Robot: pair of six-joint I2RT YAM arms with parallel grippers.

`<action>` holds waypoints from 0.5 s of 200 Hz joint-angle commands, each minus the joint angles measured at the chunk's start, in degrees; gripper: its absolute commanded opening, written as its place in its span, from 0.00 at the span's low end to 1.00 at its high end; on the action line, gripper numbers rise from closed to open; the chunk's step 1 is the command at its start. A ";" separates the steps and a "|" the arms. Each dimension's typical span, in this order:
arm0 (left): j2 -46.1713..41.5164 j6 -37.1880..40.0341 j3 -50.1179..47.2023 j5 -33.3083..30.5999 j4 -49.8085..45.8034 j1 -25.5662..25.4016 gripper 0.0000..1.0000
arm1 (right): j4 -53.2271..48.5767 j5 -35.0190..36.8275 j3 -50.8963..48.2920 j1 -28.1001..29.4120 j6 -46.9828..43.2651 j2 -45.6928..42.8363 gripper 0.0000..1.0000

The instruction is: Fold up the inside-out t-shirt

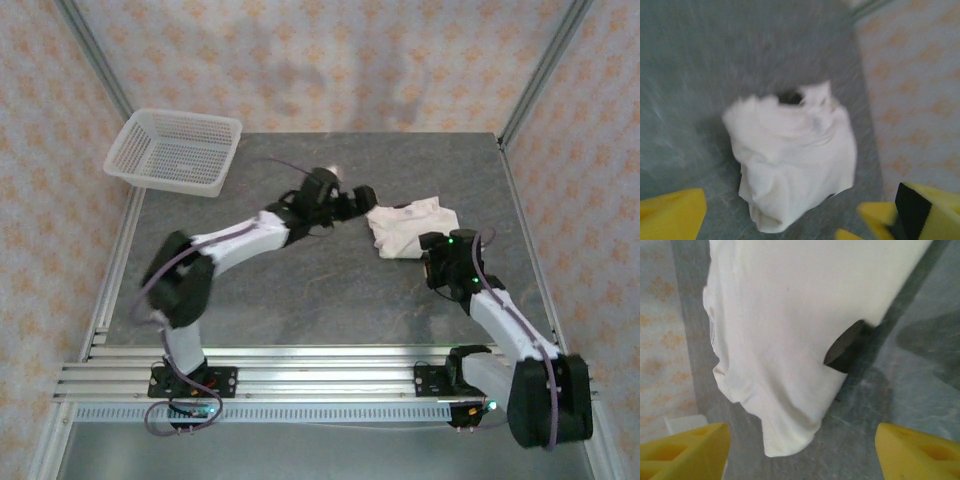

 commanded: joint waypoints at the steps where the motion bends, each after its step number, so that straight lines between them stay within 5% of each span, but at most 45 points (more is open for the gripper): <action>1: -12.85 9.77 -3.82 -6.88 -6.41 0.13 0.99 | 14.18 -6.06 -0.26 0.01 6.44 5.42 0.76; 100: -50.17 23.36 -26.37 1.69 -24.40 -0.76 1.00 | 43.06 -3.14 4.70 -2.18 18.81 33.63 0.67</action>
